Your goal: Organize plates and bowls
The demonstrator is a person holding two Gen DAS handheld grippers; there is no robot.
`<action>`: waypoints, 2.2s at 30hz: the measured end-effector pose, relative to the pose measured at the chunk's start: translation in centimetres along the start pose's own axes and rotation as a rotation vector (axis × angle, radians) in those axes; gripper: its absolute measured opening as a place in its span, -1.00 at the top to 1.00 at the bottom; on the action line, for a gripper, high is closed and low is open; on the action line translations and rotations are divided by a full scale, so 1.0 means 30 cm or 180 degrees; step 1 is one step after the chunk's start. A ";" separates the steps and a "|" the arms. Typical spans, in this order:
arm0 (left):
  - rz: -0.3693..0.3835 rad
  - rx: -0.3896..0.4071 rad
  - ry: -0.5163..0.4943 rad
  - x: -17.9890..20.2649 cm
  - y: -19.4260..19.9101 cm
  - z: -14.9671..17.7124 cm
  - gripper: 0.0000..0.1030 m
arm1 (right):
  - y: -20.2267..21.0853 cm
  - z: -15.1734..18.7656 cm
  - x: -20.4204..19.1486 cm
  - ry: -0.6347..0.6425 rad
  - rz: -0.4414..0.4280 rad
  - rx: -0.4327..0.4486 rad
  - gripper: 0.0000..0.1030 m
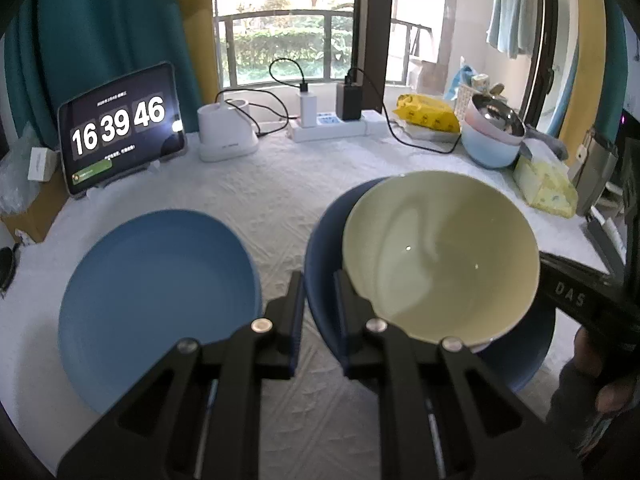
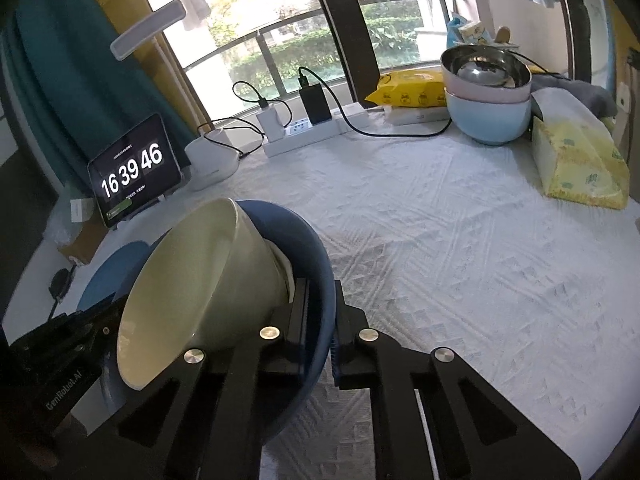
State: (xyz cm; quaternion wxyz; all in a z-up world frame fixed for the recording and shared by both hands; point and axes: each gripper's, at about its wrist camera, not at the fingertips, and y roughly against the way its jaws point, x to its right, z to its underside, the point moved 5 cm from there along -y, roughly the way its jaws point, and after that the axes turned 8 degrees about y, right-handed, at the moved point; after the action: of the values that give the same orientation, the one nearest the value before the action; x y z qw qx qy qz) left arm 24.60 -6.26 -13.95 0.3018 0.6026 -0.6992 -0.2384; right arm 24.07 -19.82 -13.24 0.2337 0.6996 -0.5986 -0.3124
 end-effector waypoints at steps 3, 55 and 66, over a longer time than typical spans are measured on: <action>0.0003 -0.0046 0.0026 0.002 -0.001 -0.002 0.75 | -0.002 -0.001 0.002 -0.0042 -0.0017 -0.0041 0.83; 0.0298 -0.0510 0.0241 -0.003 0.045 -0.003 0.83 | 0.056 0.035 0.005 -0.0330 0.0022 -0.0225 0.83; 0.0288 -0.0402 0.0231 -0.017 0.113 -0.027 0.83 | 0.112 0.020 -0.024 -0.0315 0.0000 -0.0143 0.83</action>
State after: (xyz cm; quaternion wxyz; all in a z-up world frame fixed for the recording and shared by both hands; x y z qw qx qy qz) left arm 22.84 -5.19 -11.07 0.3748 0.5584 -0.6979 -0.2462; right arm 21.26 -19.66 -11.19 0.2193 0.6779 -0.6023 -0.3600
